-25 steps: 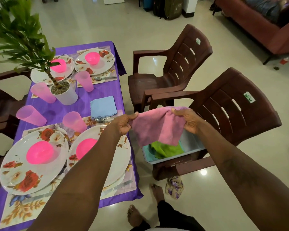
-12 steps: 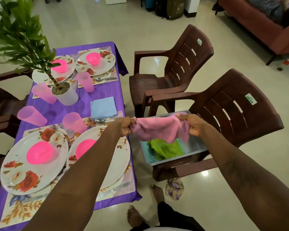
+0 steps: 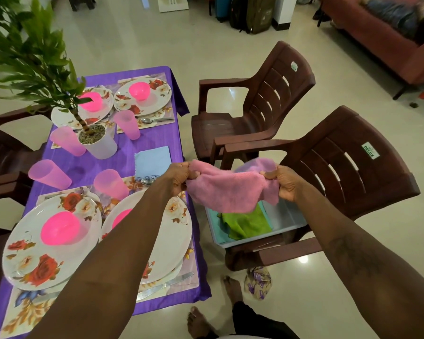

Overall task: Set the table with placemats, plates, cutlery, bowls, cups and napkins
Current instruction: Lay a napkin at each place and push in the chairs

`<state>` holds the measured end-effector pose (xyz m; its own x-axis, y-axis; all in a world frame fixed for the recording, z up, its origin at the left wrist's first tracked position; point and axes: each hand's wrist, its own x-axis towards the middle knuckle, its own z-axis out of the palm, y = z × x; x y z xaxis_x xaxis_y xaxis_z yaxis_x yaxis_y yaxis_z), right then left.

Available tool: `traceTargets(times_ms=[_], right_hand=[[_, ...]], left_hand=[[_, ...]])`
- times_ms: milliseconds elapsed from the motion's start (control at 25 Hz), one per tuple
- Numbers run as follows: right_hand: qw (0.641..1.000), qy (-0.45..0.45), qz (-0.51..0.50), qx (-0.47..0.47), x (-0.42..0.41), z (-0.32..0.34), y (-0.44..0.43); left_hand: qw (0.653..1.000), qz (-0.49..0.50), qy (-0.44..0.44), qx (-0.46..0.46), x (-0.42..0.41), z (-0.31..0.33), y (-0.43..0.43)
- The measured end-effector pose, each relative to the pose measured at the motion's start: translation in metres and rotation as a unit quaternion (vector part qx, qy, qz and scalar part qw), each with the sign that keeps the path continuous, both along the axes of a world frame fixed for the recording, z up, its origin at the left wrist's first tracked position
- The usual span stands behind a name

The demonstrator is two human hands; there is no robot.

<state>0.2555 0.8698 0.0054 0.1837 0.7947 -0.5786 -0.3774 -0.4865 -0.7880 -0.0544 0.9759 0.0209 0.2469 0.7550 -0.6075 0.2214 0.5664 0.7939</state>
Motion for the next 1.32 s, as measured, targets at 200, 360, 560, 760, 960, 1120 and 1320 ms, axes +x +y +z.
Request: traceTargets(times_ms=[200, 360, 560, 760, 960, 1120, 1320], right_hand=[[0.990, -0.007, 0.012, 0.139, 0.018, 0.007, 0.002], [0.989, -0.070, 0.010, 0.133, 0.020, 0.000, -0.002], [0.989, -0.056, -0.043, 0.130, 0.026, -0.008, 0.001], [0.984, -0.111, -0.034, 0.136, 0.028, 0.016, 0.008], [0.968, -0.190, -0.015, 0.163, 0.033, 0.030, 0.017], [0.968, -0.187, -0.018, 0.164, 0.032, 0.037, 0.022], [0.980, -0.114, -0.073, 0.148, 0.025, 0.051, 0.025]], left_hand=[[0.985, -0.041, -0.135, 0.098, -0.018, 0.020, 0.009], [0.982, -0.108, -0.050, 0.149, -0.021, 0.014, 0.011], [0.973, -0.047, -0.012, 0.228, -0.019, 0.024, 0.016], [0.969, -0.034, -0.014, 0.243, -0.019, 0.041, 0.032], [0.969, -0.006, -0.022, 0.244, -0.017, 0.057, 0.035], [0.969, -0.013, -0.041, 0.241, -0.022, 0.060, 0.037], [0.961, -0.031, 0.000, 0.275, -0.026, 0.068, 0.034]])
